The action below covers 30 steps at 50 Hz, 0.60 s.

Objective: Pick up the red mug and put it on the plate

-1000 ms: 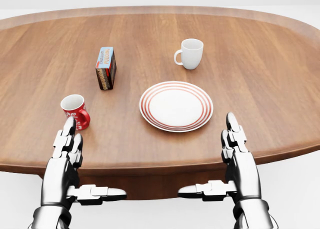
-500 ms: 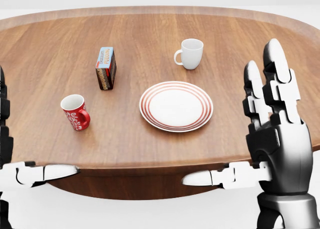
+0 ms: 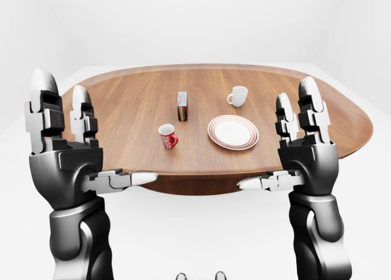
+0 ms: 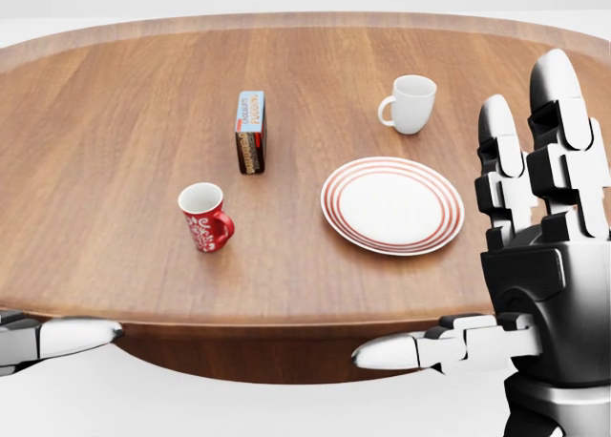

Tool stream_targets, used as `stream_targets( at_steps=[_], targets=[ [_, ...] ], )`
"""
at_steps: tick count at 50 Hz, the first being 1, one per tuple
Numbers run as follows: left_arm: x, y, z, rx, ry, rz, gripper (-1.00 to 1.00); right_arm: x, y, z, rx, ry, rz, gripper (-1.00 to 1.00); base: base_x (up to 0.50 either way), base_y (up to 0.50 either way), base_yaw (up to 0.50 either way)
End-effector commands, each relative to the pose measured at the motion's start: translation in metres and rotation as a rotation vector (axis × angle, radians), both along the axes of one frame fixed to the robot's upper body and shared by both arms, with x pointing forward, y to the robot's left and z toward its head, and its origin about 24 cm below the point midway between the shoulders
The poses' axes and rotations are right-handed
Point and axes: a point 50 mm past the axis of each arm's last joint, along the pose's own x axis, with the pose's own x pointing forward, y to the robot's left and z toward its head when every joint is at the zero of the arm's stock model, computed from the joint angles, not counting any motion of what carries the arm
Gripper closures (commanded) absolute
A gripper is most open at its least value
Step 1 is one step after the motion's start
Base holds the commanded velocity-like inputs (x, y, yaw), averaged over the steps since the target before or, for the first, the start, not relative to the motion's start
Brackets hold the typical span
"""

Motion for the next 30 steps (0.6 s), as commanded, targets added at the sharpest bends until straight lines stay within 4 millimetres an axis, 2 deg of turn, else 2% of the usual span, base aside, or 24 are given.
stream_targets(
  at_steps=[1, 21, 25, 30],
  targets=[
    [-0.003, 0.001, 0.004, -0.004, -0.023, 0.001, -1.0, -0.001, 0.001, 0.001, 0.004, -0.005, 0.009, -1.0, 0.05, 0.5, 0.0],
    [-0.002, 0.002, 0.004, -0.004, -0.023, 0.002, -1.0, 0.002, 0.002, -0.002, -0.031, 0.013, -0.03, -1.0, 0.05, 0.5, 0.0],
    [-0.005, 0.002, 0.006, -0.004, -0.033, -0.002, -1.0, 0.008, 0.002, -0.009, -0.062, 0.049, -0.068, -1.0, 0.0, 0.0, 0.0],
    [-0.004, 0.003, 0.006, -0.006, -0.033, 0.001, -1.0, 0.005, 0.003, -0.008, -0.039, 0.04, -0.035, -1.0, 0.0, 0.0, 0.0]
  ],
)
